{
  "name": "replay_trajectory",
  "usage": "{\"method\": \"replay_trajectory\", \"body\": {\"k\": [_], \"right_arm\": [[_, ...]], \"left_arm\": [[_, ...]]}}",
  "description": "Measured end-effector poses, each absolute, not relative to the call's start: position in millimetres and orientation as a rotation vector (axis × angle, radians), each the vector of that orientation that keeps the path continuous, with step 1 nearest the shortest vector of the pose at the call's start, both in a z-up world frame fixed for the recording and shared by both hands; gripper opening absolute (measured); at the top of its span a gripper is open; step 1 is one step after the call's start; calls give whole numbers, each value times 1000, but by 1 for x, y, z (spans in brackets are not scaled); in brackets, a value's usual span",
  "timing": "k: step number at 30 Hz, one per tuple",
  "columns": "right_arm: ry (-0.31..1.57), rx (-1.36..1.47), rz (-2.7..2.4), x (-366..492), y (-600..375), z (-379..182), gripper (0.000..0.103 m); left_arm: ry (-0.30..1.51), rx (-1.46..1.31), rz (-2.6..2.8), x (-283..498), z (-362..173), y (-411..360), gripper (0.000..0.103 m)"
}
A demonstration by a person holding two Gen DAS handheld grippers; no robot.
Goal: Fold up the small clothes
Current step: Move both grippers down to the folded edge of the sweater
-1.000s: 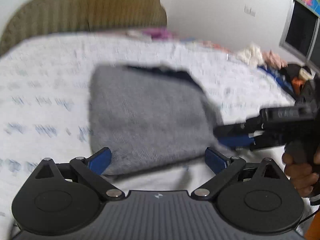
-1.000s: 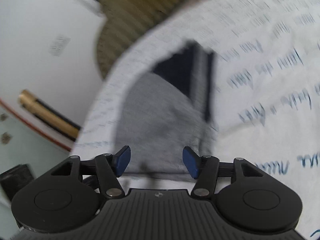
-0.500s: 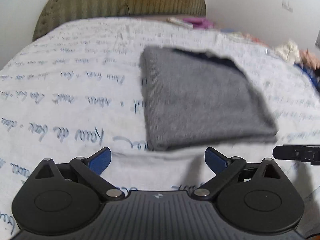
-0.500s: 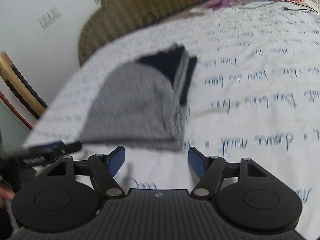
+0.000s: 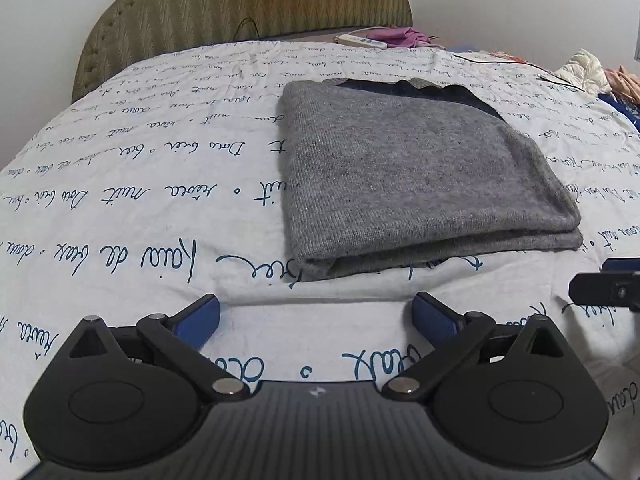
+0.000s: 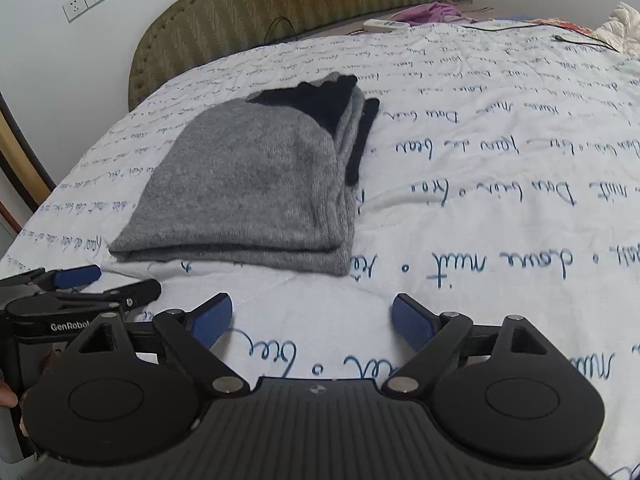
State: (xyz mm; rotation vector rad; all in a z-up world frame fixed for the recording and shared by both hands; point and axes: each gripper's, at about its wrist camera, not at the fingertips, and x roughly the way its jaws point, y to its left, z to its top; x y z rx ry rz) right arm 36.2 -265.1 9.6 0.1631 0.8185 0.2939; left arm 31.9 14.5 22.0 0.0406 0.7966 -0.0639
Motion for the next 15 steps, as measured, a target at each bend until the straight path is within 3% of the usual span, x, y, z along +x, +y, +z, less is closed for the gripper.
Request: {"method": "replay_trajectory", "body": {"k": [11,15], "right_arm": [[762,75,293,20,-252,-2,99],[725,4,264,11,-240,-3,99]], "left_arm": [[750,26,-73,26,18,17,103],[741,12,-70,21,20,20,103]]}}
